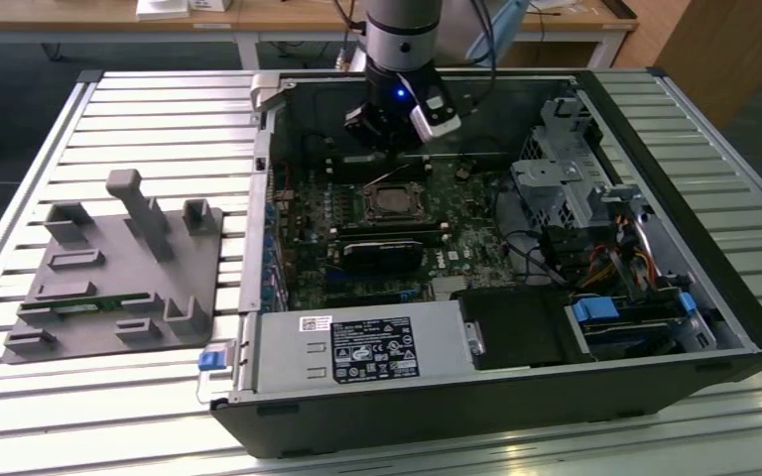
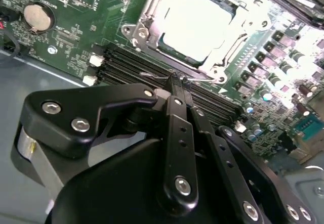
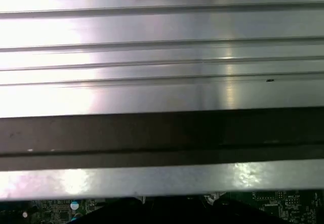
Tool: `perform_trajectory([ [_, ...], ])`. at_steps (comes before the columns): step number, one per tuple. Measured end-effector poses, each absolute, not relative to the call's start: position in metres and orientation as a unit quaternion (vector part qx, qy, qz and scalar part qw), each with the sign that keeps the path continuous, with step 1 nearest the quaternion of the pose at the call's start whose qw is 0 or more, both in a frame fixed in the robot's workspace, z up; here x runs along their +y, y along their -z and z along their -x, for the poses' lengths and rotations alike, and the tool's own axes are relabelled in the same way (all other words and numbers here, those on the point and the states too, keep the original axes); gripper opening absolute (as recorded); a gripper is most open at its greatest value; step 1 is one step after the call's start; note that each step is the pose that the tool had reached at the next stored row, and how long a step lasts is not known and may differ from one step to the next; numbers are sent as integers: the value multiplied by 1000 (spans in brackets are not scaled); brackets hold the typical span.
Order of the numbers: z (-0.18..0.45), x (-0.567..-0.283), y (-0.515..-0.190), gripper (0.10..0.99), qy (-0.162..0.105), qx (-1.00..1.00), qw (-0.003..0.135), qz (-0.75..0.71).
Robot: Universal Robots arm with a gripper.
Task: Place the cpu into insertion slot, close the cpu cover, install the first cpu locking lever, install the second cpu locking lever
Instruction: 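Install the first cpu locking lever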
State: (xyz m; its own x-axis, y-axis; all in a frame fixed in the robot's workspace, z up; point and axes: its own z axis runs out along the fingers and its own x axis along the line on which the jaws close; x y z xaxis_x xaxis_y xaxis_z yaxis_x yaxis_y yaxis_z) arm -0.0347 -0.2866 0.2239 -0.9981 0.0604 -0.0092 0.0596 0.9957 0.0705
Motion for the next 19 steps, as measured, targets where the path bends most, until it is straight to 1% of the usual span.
perform_trajectory([
  [19, 16, -284, -205, 106, -32, 999, 6, -30],
])
